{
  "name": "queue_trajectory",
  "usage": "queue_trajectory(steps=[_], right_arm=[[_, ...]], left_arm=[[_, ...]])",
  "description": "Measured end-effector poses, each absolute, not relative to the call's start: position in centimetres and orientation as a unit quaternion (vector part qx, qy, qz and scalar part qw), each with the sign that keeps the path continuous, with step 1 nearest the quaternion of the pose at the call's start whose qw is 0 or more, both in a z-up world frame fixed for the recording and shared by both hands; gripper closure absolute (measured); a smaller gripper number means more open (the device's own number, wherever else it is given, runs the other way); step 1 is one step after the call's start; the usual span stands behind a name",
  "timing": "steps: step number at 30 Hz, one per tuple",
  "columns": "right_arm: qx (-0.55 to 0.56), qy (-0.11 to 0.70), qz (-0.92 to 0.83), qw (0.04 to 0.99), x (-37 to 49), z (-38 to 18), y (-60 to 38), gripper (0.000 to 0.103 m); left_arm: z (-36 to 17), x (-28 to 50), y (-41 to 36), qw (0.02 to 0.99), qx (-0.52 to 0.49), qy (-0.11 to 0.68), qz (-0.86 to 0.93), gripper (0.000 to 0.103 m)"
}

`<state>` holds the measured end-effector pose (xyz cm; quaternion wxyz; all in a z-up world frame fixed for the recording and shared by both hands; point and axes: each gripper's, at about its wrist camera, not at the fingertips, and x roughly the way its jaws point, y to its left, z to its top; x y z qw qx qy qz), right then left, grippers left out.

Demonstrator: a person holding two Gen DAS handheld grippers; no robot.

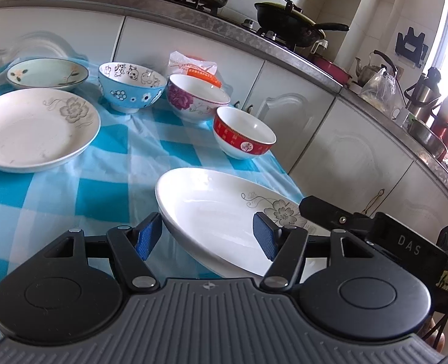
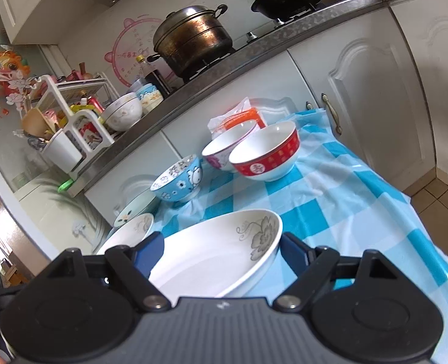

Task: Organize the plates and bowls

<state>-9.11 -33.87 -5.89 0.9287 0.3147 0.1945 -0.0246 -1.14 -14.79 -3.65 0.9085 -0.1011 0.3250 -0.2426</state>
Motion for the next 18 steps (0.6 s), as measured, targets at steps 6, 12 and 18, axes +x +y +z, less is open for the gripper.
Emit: queue_trajectory(steps=[6, 12, 18], right_arm=[[0.307, 0.201, -0.026, 0.93, -9.8, -5.8, -33.2, 0.019], [0.306, 0.204, -0.028, 0.93, -10.5, -6.0, -33.0, 0.019], [0.297, 0.214, -0.033, 0.93, -11.1, -6.4, -32.9, 0.019]], left_arm=[[-3.9, -2.4, -14.2, 0.907, -0.095, 0.328, -0.245, 0.027], [-4.1, -2.9, -14.2, 0.905, -0.088, 0.333, -0.249, 0.027], [-4.4, -3.1, -14.6, 0.902, -0.08, 0.339, -0.254, 0.027]])
